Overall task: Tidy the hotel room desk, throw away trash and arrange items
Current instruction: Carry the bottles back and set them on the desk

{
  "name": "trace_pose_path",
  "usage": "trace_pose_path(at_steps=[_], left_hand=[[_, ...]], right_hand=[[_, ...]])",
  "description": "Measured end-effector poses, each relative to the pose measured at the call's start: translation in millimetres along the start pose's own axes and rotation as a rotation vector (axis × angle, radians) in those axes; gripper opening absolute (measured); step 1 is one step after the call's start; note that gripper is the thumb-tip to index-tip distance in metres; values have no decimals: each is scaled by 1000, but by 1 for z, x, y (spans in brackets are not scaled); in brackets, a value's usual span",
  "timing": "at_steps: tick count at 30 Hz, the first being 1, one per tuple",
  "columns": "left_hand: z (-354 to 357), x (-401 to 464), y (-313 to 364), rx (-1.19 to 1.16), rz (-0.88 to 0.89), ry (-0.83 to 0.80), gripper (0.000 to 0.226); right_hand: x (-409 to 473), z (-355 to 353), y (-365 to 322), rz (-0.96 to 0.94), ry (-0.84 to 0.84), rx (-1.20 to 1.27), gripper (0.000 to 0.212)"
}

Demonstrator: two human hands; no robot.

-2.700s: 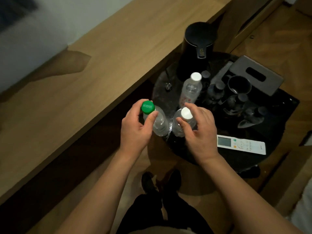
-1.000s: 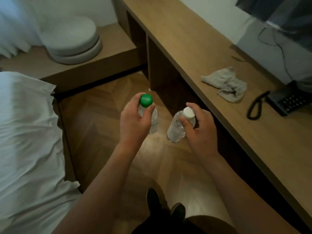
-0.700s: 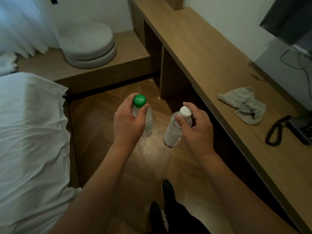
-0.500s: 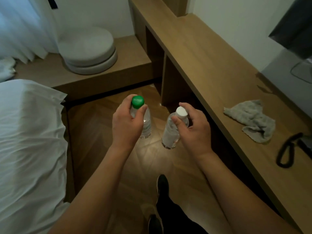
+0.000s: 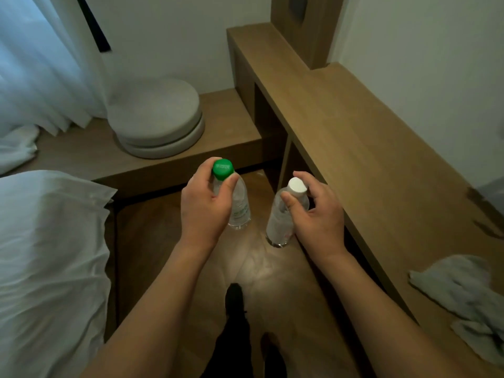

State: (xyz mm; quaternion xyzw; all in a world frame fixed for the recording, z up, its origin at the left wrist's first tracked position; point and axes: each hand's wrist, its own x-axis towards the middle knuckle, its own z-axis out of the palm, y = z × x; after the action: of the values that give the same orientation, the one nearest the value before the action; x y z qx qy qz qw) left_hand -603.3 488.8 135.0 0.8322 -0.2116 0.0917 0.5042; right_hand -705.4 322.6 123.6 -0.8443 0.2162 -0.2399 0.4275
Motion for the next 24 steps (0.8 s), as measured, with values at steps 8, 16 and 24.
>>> trace_pose_path(at_steps=[8, 16, 24], left_hand=[[3, 144, -68, 5, 11, -41, 34], [19, 277, -109, -22, -24, -57, 32], [66, 413, -159, -22, -85, -37, 29]], right_hand=[[137, 75, -18, 55, 15, 38, 42], [264, 133, -34, 66, 33, 31, 40], [407, 193, -13, 84, -40, 49, 40]])
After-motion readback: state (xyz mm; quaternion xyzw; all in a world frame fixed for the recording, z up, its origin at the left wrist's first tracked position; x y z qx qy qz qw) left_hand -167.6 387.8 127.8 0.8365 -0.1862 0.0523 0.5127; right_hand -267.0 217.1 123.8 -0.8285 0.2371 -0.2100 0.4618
